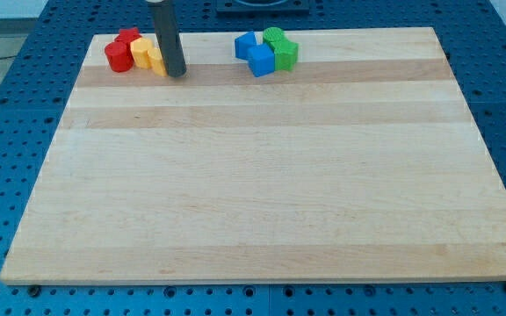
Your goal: Move the red star away from the yellow hexagon
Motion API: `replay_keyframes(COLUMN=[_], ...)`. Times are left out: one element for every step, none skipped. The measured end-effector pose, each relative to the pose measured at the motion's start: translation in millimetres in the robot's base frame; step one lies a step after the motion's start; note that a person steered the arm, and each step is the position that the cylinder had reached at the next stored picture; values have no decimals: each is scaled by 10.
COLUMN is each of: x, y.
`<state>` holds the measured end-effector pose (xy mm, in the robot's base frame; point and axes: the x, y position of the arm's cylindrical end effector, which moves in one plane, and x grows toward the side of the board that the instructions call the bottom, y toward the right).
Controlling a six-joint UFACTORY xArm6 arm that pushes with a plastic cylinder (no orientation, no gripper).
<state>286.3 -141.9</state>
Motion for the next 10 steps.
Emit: replay_keyframes(x=[-198, -510, -821, -932, -946, -947, -748, -360, 38, 159], y=[205, 320, 95, -145, -483, -992, -1143, -1226, -1226, -1258])
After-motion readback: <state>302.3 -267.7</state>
